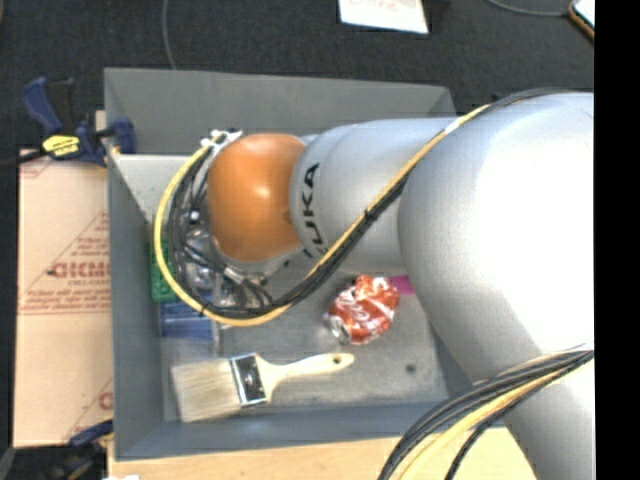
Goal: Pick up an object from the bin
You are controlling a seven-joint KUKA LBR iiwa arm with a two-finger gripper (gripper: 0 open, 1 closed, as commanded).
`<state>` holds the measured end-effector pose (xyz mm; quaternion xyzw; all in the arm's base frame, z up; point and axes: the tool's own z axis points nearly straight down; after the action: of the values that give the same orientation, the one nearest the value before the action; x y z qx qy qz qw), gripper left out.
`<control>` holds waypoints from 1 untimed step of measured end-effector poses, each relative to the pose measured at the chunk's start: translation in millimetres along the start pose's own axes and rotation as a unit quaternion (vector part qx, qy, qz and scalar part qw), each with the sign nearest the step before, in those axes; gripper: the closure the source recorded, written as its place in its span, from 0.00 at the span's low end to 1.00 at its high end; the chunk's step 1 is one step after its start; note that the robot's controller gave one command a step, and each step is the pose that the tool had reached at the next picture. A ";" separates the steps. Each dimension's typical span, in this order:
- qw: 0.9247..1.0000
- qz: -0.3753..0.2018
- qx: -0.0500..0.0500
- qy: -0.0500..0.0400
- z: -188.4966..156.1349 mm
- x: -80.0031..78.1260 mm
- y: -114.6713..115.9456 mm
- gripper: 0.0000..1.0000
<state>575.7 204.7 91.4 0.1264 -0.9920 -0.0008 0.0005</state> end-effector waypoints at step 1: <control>0.999 -0.044 0.000 -0.003 20.0 -34.3 -58.6 0.00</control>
Offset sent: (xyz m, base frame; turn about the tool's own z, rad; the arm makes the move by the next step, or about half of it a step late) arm -0.0154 -0.0177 -0.0214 -0.3225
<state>623.6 156.6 71.3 0.1698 -0.9855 -0.0009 -0.0029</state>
